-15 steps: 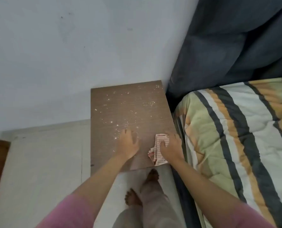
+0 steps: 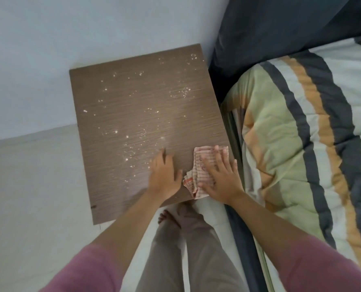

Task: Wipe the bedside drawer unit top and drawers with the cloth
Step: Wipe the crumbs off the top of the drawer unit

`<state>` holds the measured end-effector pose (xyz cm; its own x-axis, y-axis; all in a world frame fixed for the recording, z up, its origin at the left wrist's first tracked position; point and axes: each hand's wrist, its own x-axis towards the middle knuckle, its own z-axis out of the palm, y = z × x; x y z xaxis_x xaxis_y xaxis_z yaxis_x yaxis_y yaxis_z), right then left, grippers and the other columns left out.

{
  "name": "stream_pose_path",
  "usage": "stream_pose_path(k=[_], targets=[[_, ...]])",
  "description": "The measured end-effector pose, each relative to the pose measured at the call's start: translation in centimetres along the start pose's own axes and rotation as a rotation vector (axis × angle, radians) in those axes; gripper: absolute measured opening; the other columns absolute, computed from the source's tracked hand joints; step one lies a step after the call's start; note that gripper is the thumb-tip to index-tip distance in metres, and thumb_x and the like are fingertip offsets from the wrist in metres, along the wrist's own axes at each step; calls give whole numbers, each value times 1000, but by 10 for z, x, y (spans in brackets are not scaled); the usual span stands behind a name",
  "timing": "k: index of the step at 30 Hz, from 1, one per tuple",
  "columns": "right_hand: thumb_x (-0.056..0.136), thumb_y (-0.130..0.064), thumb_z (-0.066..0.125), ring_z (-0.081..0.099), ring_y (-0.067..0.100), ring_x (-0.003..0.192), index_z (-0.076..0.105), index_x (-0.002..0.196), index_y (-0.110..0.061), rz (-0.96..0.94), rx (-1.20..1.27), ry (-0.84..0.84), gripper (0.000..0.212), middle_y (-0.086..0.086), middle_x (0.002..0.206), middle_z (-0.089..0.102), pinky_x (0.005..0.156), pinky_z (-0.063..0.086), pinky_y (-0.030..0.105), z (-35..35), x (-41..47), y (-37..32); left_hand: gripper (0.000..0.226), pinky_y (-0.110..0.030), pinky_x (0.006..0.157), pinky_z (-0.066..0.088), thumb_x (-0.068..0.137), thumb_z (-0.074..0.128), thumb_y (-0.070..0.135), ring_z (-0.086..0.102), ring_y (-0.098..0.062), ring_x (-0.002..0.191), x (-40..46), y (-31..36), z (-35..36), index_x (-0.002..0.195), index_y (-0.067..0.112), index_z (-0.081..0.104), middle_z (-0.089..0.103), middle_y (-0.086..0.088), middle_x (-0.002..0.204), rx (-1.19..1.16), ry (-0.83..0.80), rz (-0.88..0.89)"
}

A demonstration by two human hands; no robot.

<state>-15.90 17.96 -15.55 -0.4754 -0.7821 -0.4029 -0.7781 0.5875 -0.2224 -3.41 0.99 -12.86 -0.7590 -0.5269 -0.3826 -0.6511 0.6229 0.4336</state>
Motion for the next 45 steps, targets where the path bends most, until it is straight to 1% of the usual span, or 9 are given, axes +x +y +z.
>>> stream_pose_path(k=[3,8,14,21,26,32,36,40,45], targets=[[89,-59,35,-8,40,142,8,149,-37,-36,33,39,69,6,158,-5,109,3,57,10,6,-2,62,-52,115,14,85,54,35,13,-35,139,5,-5,8,136,9,30,15,-18,151,46,-1,31],[89,-35,35,8,30,142,33,144,-20,-11,314,121,57,2,153,17,110,17,57,17,18,-13,60,-48,113,9,86,53,35,12,-36,139,11,-17,9,136,10,30,12,-16,152,44,20,42],[92,-10,43,34,25,138,42,140,-18,56,630,383,49,6,149,35,102,40,32,-13,31,-28,61,-51,115,8,87,53,33,11,-32,141,34,-28,-7,138,8,31,14,-15,153,22,59,35],[93,1,47,30,23,140,37,142,-12,42,754,566,51,11,145,41,112,30,23,-69,92,-29,69,-47,109,-1,89,47,40,7,-29,143,124,-39,-40,143,6,20,8,-12,156,97,219,22],[95,-2,39,24,24,142,31,143,-4,27,679,607,49,16,150,32,114,26,33,-107,161,-23,73,-51,109,-4,92,28,51,-2,-26,144,187,-52,-57,147,9,3,-5,-10,156,233,238,-56],[93,4,39,20,18,140,28,145,-4,19,607,635,53,16,154,23,98,11,-6,-139,244,-18,74,-46,113,-2,91,27,54,-4,-23,144,198,-58,-54,147,12,2,-4,-7,157,244,240,-57],[91,4,39,26,34,140,35,142,-9,-42,522,621,53,18,152,28,111,30,35,-139,297,-14,74,-46,115,2,89,32,53,-1,-22,144,203,-59,-58,146,13,7,0,-6,157,226,239,-70],[94,-9,42,20,37,141,38,141,-12,-13,437,428,47,21,151,26,112,29,47,-124,323,-14,76,-47,115,3,87,32,54,-1,-21,144,203,-58,-59,147,15,7,0,-5,157,225,208,-85],[86,-33,54,29,37,137,56,126,-16,-189,216,453,43,18,146,37,108,26,58,-125,331,0,76,-49,114,6,86,34,55,1,-21,144,204,-58,-60,146,14,10,2,-5,157,220,186,-103]])
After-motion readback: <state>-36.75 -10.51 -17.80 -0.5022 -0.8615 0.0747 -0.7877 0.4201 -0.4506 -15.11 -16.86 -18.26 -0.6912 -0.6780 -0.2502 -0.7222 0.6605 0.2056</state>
